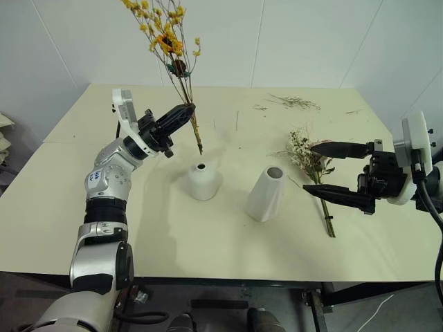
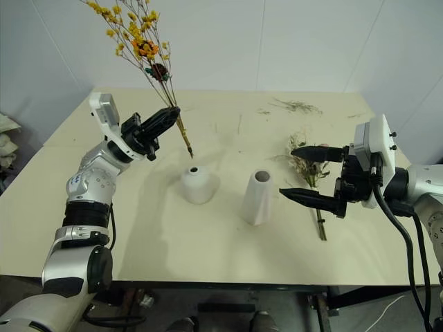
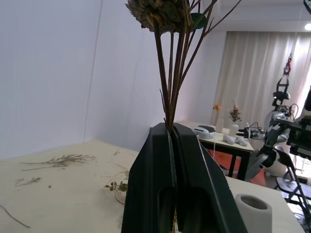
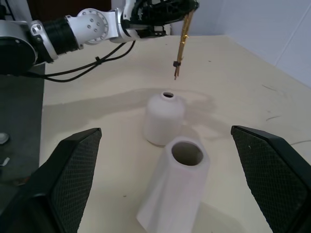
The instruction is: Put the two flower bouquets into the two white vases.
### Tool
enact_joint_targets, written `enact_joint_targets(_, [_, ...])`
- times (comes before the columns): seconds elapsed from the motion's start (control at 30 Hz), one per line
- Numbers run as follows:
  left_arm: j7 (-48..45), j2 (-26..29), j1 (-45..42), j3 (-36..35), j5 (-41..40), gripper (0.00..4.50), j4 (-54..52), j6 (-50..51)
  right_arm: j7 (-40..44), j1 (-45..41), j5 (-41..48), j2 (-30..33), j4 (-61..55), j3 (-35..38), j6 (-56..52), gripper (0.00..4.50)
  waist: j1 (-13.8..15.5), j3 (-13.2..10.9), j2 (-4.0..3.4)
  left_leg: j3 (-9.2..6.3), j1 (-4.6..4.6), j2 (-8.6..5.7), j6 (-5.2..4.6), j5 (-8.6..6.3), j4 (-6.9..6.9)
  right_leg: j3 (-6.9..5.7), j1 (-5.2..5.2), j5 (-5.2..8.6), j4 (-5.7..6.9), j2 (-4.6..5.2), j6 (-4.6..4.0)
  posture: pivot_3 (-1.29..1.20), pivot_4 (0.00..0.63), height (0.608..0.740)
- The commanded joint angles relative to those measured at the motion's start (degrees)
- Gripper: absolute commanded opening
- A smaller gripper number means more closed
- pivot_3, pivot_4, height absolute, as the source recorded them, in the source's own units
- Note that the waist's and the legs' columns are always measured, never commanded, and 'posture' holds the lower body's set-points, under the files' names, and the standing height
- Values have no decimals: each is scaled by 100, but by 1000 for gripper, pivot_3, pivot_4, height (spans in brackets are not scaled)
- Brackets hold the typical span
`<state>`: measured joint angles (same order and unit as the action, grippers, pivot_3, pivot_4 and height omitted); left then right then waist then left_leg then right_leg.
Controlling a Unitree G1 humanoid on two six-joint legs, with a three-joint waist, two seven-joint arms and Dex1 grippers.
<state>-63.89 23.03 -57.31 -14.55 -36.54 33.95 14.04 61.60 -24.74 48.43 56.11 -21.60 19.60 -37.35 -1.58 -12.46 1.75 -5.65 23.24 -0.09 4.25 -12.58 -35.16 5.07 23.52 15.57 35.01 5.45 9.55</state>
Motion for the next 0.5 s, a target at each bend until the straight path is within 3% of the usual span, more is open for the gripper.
enact_joint_targets(0.03, [-199, 117, -161, 65, 38, 32, -115, 155, -37, 1, 104, 47, -147, 193, 51, 4500, -2, 0, 0, 0, 0, 0, 0, 0, 0, 0, 0, 0, 0, 0, 0, 0, 150, 740])
enact_joint_targets(0.5, [-134, 98, -163, 242, 532, 32, 204, 51, -99, -10, 66, 51, -160, 162, 64, 4500, 0, 0, 0, 0, 0, 0, 0, 0, 2, 0, 1, 0, -1, 0, 0, 0, 150, 740])
